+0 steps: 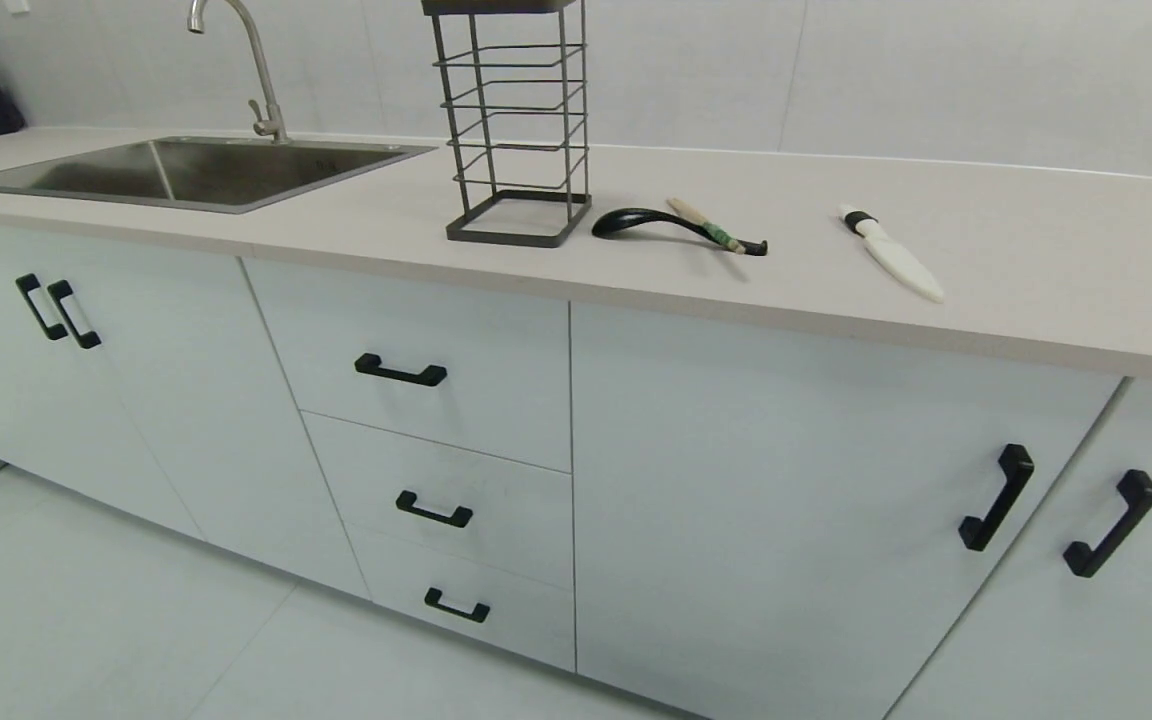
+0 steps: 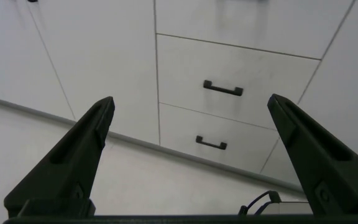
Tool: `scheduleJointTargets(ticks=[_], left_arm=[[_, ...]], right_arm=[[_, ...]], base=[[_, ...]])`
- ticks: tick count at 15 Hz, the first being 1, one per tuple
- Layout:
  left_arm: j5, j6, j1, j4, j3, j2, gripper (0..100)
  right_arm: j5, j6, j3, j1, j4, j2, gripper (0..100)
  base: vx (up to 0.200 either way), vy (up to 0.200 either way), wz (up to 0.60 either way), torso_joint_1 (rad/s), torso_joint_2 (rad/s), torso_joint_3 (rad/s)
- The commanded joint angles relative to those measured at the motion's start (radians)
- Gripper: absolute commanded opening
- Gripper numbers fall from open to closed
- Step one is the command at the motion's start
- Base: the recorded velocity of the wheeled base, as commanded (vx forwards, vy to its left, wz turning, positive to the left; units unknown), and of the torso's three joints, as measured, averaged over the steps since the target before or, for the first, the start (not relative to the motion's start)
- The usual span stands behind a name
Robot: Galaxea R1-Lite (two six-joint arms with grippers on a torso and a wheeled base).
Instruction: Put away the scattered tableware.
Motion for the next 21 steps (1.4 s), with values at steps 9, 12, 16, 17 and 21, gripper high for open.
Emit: scheduleJointTargets(ticks=[9, 12, 16, 17, 21], left_arm=[[-0.012, 0.037, 0.000, 0.001, 0.000, 0.001, 100], [-0.013, 0.035, 0.000, 0.001, 0.000, 0.001, 100], [-0.023, 0.035, -0.001, 0.001, 0.000, 0.001, 100], [-0.024, 0.035, 0.000, 0.001, 0.000, 0.001, 100], [-0.024, 0.040, 0.000, 0.001, 0.000, 0.001, 100]], right_arm=[[-0.007, 0.008, 0.001, 0.000, -0.005, 0.002, 0], [-0.007, 0.003, 0.001, 0.000, -0.005, 0.002, 0], [-0.007, 0.011, 0.001, 0.000, -0.005, 0.002, 0], [-0.007, 0.011, 0.001, 0.000, -0.005, 0.002, 0], [-0.007, 0.010, 0.003, 0.000, -0.005, 0.002, 0]], base=[[0.000, 0.022, 0.00, 0.000, 0.00, 0.000], [0.000, 0.000, 0.00, 0.000, 0.00, 0.000], [0.150, 0.100, 0.00, -0.001, 0.00, 0.001], [0.200, 0.000, 0.00, 0.002, 0.00, 0.007], [0.000, 0.000, 0.00, 0.000, 0.00, 0.000]])
